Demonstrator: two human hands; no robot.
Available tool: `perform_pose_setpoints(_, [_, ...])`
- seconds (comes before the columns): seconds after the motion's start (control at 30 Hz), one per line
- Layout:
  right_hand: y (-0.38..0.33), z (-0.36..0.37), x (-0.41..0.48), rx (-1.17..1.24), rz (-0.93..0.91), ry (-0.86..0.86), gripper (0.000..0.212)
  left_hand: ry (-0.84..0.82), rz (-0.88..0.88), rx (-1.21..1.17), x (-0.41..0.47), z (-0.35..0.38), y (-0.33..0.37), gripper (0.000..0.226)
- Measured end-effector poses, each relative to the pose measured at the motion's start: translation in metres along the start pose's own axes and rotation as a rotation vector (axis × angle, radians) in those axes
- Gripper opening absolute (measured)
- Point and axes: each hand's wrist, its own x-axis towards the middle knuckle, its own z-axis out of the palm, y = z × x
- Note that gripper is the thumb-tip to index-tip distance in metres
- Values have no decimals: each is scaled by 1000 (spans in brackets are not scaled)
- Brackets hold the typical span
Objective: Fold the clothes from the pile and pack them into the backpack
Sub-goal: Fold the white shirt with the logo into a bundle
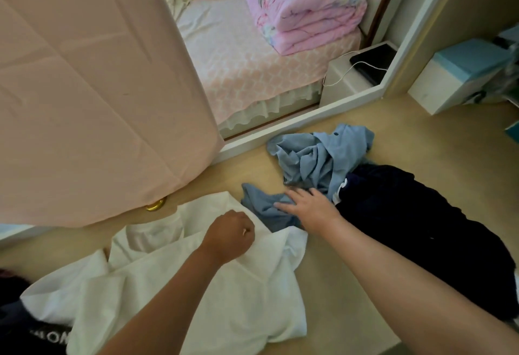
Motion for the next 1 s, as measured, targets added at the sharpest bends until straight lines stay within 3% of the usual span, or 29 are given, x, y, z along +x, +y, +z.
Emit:
perform_pose_setpoints(0.13, [39, 3, -8, -98, 360, 46, 46, 94, 47, -79, 8, 1, 11, 38])
perform_pose_setpoints(0.27, [44, -13, -12, -211, 583, 16, 41, 192, 81, -47, 5, 7, 14, 50])
perform_pose_setpoints(0.33, [24, -20, -15, -113, 474, 181, 54, 239, -4, -3, 0, 8, 13, 47])
perform_pose_setpoints(0.4, [-8, -23, -22, 156, 104, 260, 71, 290, -131, 9, -8, 7, 10, 40])
perform_pose_setpoints(0.47, [-43, -25, -30, 395, -177, 132, 79, 303, -246, -18, -19, 5, 3, 37])
perform_pose_setpoints(0.53, [-67, -15, -30, 360, -241, 10, 83, 247, -313, -9, -33, 6, -7, 39])
perform_pose_setpoints(0.57, [-72, -7, -28, 344, -222, -10, 74, 206, -336, 1, -40, 7, -12, 41])
perform_pose_setpoints(0.67, [-78, 3, -24, 576, -92, 158, 27, 81, -357, -37, -58, 13, -28, 52])
perform_pose_setpoints(0.77, [-71, -10, -17, 937, 329, 293, 18, 36, -324, -103, -66, 17, -36, 55])
perform_pose_setpoints(0.83, [-58, -21, -14, 948, 646, 456, 10, 40, -290, -170, -69, 19, -35, 53])
perform_pose_setpoints(0.9, [-50, -28, -11, 728, 820, 528, 29, 40, -233, -188, -72, 22, -33, 52])
perform_pose_setpoints(1.0, [-69, -31, -1, 405, 620, 465, 59, 93, -210, -197, -84, 23, -39, 50])
